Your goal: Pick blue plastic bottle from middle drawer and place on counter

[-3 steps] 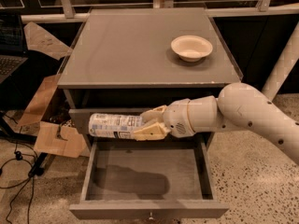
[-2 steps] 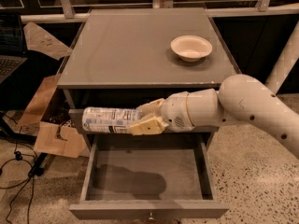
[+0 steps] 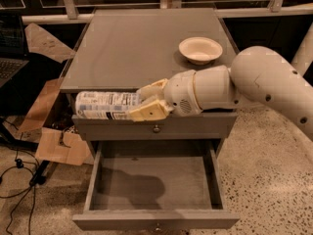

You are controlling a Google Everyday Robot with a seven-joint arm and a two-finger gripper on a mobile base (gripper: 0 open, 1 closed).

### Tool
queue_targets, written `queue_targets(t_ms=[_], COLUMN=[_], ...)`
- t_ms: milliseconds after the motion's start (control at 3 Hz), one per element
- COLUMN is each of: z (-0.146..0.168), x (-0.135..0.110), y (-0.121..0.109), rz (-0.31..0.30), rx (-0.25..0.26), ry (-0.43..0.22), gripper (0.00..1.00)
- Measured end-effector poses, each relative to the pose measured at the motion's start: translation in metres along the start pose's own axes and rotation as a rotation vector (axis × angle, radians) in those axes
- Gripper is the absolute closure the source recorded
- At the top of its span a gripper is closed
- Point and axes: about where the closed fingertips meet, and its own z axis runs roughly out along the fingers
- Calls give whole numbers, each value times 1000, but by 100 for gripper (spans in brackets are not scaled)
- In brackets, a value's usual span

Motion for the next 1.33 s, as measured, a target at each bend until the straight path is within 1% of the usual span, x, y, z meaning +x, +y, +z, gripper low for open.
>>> queue_targets(t_ms=[333,667,1000,1333], z=[-10,-17,-22,-22], x=[-19,-32,-43,-43], y=[-15,-39,-71,-71], rz=[-22,-28,-16,-16], rx=[75,172,285,284], ry=[-22,-53,-77,-77], gripper=[100,100,100,100])
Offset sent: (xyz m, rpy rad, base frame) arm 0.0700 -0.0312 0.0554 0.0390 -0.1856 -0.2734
